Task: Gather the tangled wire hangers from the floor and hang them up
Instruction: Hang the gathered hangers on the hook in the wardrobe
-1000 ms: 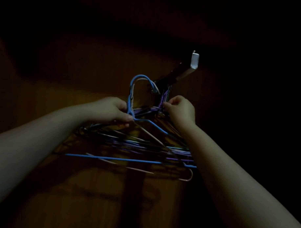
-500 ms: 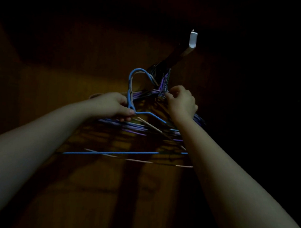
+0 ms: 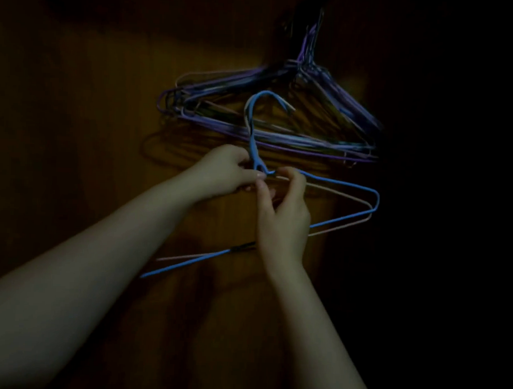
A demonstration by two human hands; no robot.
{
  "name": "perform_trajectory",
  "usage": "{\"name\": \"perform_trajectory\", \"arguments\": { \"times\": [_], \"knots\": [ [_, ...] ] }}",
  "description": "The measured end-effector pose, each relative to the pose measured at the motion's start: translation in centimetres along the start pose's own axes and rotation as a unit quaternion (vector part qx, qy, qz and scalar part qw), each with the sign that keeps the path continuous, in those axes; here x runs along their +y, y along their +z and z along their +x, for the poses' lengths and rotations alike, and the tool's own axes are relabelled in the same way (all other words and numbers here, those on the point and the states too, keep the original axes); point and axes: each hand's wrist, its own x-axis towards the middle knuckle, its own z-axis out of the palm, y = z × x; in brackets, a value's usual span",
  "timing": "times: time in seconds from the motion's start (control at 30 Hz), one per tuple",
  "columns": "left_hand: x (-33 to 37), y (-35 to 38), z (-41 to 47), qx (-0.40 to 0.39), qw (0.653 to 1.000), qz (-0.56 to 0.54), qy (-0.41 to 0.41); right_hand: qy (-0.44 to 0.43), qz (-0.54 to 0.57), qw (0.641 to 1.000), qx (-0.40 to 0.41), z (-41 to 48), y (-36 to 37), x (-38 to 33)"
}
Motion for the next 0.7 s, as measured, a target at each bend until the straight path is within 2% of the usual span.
{"name": "perform_trajectory", "arguments": {
  "times": [0.13,0.2,0.33,0.43,0.7],
  "knots": [
    [-0.9,1.4,-1.5,-0.056,0.984,-0.167,-0.029,-0.001,0.009,1.000,0.011,-1.4,0.6,1.2],
    [-1.3,1.6,-1.9,-0.072,0.978,-0.196,-0.022,-0.008,-0.011,1.000,0.020,-1.6,0.6,1.4],
    [-2.1,2.2,-2.6,-0.063,0.983,-0.175,-0.004,0.016,-0.052,0.998,0.011,-1.7,0.1,1.4],
    [-2.6,2.4,-2.9,-0.058,0.986,-0.155,-0.019,0.036,-0.083,0.996,0.002,-2.0,-0.3,1.5],
    [-3.4,2.4,-3.5,-0.074,0.987,-0.141,-0.033,0.012,-0.157,0.987,0.023,-2.7,-1.2,2.4]
  ]
}}
